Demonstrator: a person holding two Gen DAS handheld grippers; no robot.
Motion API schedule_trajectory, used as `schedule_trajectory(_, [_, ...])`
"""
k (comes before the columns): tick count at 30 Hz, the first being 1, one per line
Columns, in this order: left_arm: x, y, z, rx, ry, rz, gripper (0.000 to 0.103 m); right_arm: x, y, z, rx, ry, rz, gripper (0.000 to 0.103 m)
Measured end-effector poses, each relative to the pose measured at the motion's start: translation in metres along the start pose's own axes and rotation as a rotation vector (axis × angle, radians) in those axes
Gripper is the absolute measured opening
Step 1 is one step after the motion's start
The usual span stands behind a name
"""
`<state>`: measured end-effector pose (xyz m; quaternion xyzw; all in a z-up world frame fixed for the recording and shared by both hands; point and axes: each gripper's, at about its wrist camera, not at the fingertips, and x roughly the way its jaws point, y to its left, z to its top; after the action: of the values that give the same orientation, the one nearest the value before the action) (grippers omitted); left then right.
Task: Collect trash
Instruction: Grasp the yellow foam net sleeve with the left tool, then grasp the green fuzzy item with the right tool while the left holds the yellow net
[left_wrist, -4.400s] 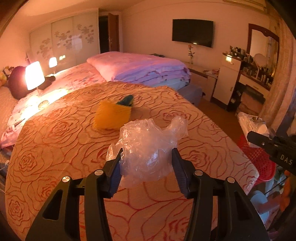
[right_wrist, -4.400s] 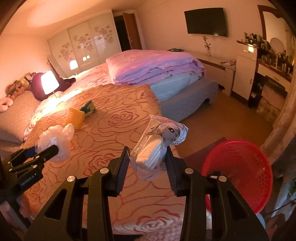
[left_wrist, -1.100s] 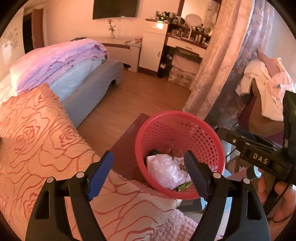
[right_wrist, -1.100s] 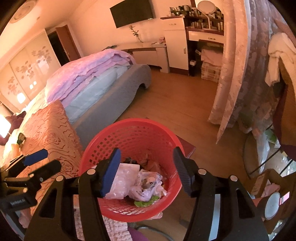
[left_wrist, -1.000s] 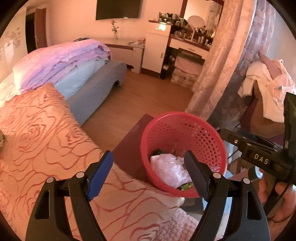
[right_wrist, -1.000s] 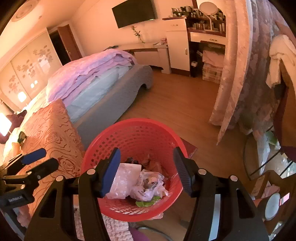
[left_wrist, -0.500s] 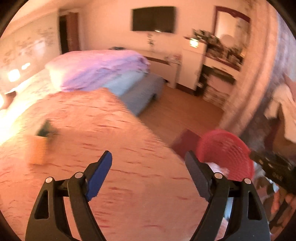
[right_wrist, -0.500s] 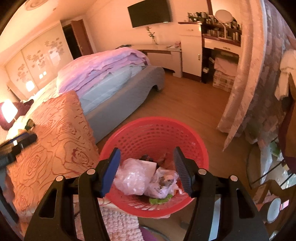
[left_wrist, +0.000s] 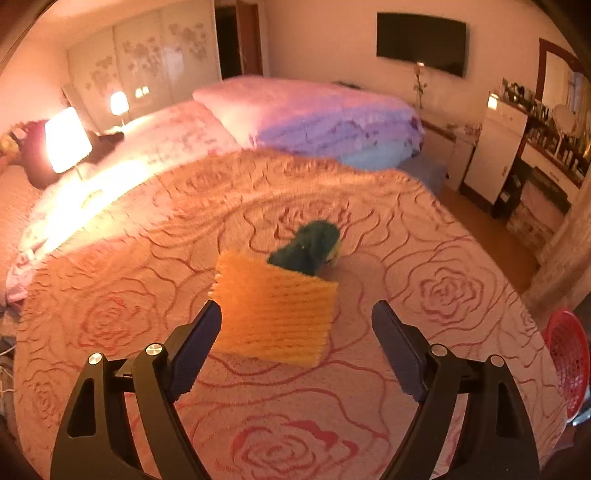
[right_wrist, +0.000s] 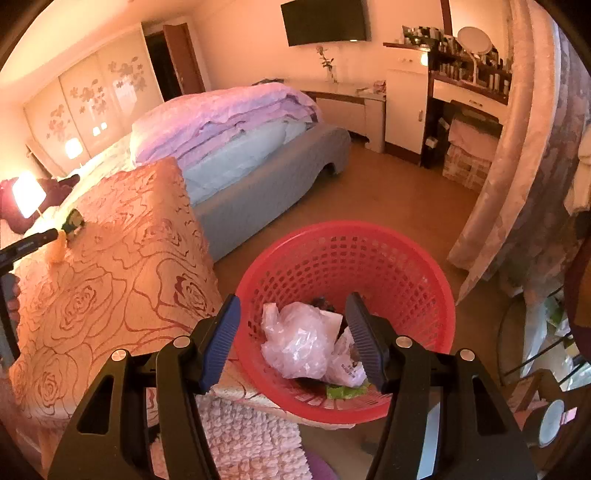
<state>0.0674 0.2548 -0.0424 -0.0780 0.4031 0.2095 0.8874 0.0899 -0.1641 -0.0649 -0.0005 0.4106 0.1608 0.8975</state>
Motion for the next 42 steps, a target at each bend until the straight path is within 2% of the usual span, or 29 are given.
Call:
schedule_trajectory(4, [0.014, 0.005, 0.003, -0.004, 0.018, -0.022, 0.077, 0.004, 0.001, -0.002, 0.0, 0.011, -0.003, 0.058])
schedule_trajectory(5, [0.016, 0.006, 0.003, -0.002, 0.023, -0.022, 0.064, 0.004, 0.001, -0.003, 0.002, 0.012, -0.005, 0.057])
schedule_trajectory(6, [0.019, 0.007, 0.002, 0.001, 0.037, -0.014, 0.057, 0.004, 0.0, -0.003, 0.003, 0.013, -0.006, 0.057])
schedule_trajectory(9, [0.02, 0.009, -0.002, 0.001, 0.026, -0.011, 0.049, 0.006, 0.0, -0.003, 0.004, 0.017, -0.006, 0.058])
schedule_trajectory(13, [0.013, 0.008, -0.008, 0.003, 0.022, -0.034, 0.029, 0.007, 0.003, -0.004, -0.004, 0.017, -0.004, 0.058])
schedule_trajectory(17, [0.002, 0.009, -0.016, 0.005, 0.014, -0.04, 0.021, 0.004, 0.008, -0.004, -0.02, 0.01, 0.006, 0.057])
schedule_trajectory(23, [-0.025, 0.024, -0.037, -0.018, -0.016, -0.033, 0.019, 0.003, 0.024, -0.004, -0.052, 0.005, 0.032, 0.057])
schedule_trajectory(29, [-0.048, 0.048, -0.056, -0.065, -0.026, 0.009, 0.019, 0.007, 0.052, -0.006, -0.107, 0.015, 0.078, 0.057])
schedule_trajectory(34, [-0.06, 0.059, -0.071, -0.089, -0.031, 0.049, 0.019, 0.009, 0.087, -0.003, -0.148, 0.013, 0.132, 0.057])
schedule_trajectory(42, [-0.062, 0.063, -0.094, -0.1, -0.024, 0.089, 0.019, 0.02, 0.165, 0.017, -0.242, -0.005, 0.241, 0.057])
